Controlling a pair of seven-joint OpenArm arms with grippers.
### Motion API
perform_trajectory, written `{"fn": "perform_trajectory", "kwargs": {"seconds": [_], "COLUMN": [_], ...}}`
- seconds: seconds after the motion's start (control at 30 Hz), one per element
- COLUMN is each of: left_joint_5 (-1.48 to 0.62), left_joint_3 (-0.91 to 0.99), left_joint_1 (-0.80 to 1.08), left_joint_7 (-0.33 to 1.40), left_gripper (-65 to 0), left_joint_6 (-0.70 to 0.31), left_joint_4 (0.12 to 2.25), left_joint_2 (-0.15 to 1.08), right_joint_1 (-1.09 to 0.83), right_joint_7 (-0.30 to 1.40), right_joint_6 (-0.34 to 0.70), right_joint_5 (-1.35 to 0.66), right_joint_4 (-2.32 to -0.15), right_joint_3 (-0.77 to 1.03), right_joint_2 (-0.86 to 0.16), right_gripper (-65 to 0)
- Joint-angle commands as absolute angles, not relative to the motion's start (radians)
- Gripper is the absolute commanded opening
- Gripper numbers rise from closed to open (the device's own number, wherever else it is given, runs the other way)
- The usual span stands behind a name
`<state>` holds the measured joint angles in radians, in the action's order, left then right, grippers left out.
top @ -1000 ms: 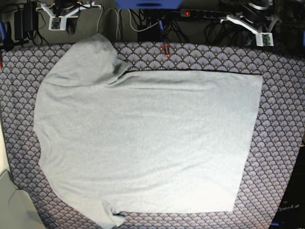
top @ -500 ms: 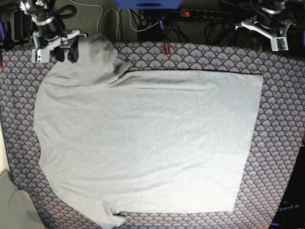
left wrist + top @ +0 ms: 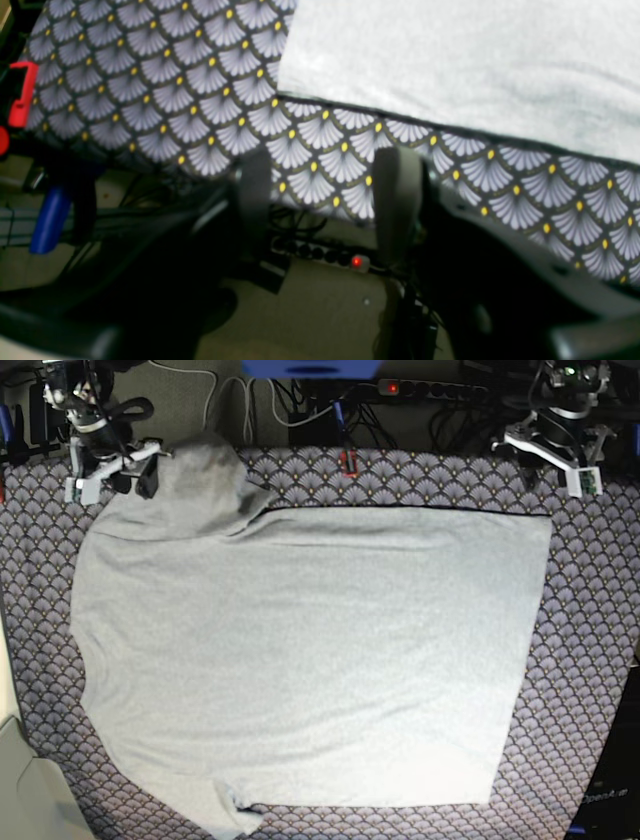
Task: Fold the T-shirt properly
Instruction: 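Move both grippers down to the shirt's shoulder corners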
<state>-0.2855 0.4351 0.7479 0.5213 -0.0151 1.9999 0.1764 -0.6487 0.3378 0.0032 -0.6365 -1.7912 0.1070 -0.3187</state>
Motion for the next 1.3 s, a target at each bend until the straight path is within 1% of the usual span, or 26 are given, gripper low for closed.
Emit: {"fn": "perform_trajectory", "kwargs": {"seconds": [0.0,0.1,0.3,0.57,0.77,0.97,1.03,1.1,1.27], "left_joint_5": [-0.285,-0.282,-0.28,-0.278,-0.278,-0.283,-0.283,-0.283,-0.285], "left_joint_3": [0.441,0.441,0.441,0.441,0.443,0.499,0.504,0.504,0.503], "left_joint_1": [0.742,0.731,0.728,0.714,0.714,0.713,0.713,0.711,0.68], "left_joint_7": [0.504,0.504,0.504,0.506,0.506,0.506,0.506,0.506,0.527], "left_gripper": [-32.7,-32.7,-32.7,-32.7,-32.7,-32.7,-32.8,-32.8,-32.8], "left_joint_6": [-0.012,-0.012,-0.01,-0.01,-0.01,-0.01,-0.01,-0.01,-0.01], "left_joint_4": [2.017,2.017,2.017,2.017,2.015,2.015,2.014,2.008,1.983], "left_joint_2": [0.182,0.185,0.186,0.188,0.188,0.185,0.188,0.189,0.188], "right_joint_1": [-0.648,-0.638,-0.638,-0.636,-0.624,-0.613,-0.613,-0.61,-0.601], "right_joint_7": [0.314,0.318,0.318,0.318,0.318,0.318,0.318,0.318,0.318], "right_joint_6": [0.007,0.007,0.007,0.007,0.007,0.007,0.007,0.007,0.007], "right_joint_5": [-0.639,-0.638,-0.638,-0.638,-0.638,-0.639,-0.639,-0.639,-0.639], "right_joint_4": [-1.797,-1.762,-1.728,-1.725,-1.695,-1.656,-1.656,-1.656,-1.652], "right_joint_3": [0.134,0.197,0.199,0.073,0.059,0.008,-0.005,-0.019,-0.024], "right_joint_2": [-0.321,-0.292,-0.289,-0.282,-0.26,-0.26,-0.26,-0.26,-0.26], "right_gripper": [-36.6,-36.6,-36.6,-36.6,-36.6,-37.1,-39.8,-44.4,-61.2]}}
